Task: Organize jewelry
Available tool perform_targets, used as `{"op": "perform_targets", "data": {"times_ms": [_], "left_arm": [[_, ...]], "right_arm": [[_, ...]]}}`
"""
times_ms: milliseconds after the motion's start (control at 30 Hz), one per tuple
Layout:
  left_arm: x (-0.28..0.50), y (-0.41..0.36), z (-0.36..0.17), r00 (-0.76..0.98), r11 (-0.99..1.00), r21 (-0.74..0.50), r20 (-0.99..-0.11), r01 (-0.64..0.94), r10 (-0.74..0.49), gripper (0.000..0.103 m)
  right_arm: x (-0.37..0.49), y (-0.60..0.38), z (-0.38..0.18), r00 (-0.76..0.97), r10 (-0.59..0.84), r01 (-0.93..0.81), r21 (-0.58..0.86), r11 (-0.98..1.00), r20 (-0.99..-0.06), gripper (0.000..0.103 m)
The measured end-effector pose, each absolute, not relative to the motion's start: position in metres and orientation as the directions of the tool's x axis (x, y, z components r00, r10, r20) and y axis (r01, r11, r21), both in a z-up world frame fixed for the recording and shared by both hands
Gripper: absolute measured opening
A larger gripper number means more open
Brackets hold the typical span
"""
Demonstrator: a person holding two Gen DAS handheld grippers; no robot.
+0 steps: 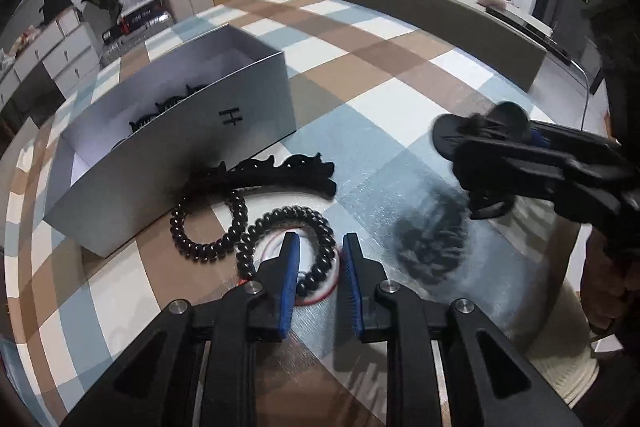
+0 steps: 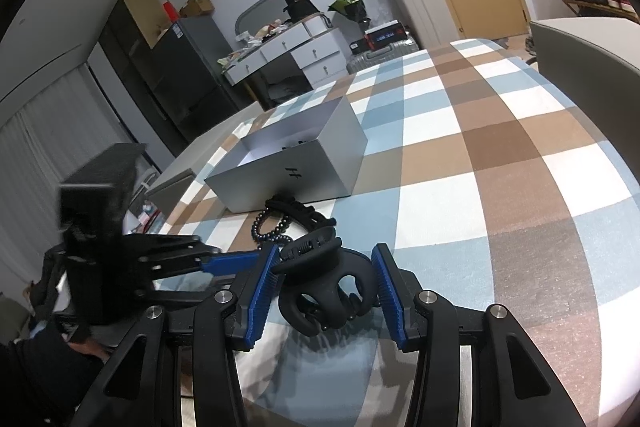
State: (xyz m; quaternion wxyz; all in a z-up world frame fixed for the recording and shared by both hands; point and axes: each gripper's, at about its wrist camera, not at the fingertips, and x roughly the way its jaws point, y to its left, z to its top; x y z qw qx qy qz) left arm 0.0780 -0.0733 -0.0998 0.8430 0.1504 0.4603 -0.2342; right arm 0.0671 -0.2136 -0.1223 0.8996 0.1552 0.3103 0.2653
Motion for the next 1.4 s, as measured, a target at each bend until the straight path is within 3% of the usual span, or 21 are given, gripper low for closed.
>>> {"op": "perform_targets", "data": {"times_ms": [100,133,333,667,833,1100,1400], "left_arm": [[0.083,-0.076,-0.099,0.442,0.844,0.032,-0.862,0.535,-0.248,0.013],[0.082,-0.078,-0.098,0.435,0.839,0.031,-0.865,0.544,-0.250,0.007],[0.072,-0.082,-0.090,0.435,0.816,0.043,-0.861,0.577,-0.262,0.006],[0.062,-0.048,-0.029,0.544,0.846,-0.071,-0.737,0.529,-0.402,0.006],[0.073,-0.030,-0.006,0.623,0.868,-0.064,-0.671,0.493,-0.402,0.006],[0.126,0.004,-0.015,0.647,0.904,-0.149,-0.652,0.401,-0.395,0.006],[0.154,0.023,-0.034,0.626,0.906,-0.229,-0.662,0.356,-0.413,0.006]], "right_arm": [[0.067,-0.216,-0.122,0.667,0.576,-0.378,0.451,0.808,-0.472,0.047],[0.067,-0.217,-0.122,0.667,0.577,-0.377,0.454,0.807,-0.472,0.047],[0.066,-0.221,-0.122,0.672,0.576,-0.366,0.467,0.805,-0.466,0.047],[0.066,-0.216,-0.111,0.667,0.598,-0.389,0.478,0.788,-0.444,0.047],[0.080,-0.204,-0.083,0.663,0.629,-0.456,0.448,0.769,-0.406,0.047],[0.136,-0.163,-0.043,0.637,0.658,-0.534,0.386,0.753,-0.402,0.047],[0.188,-0.126,-0.046,0.600,0.646,-0.551,0.342,0.761,-0.472,0.047]]}}
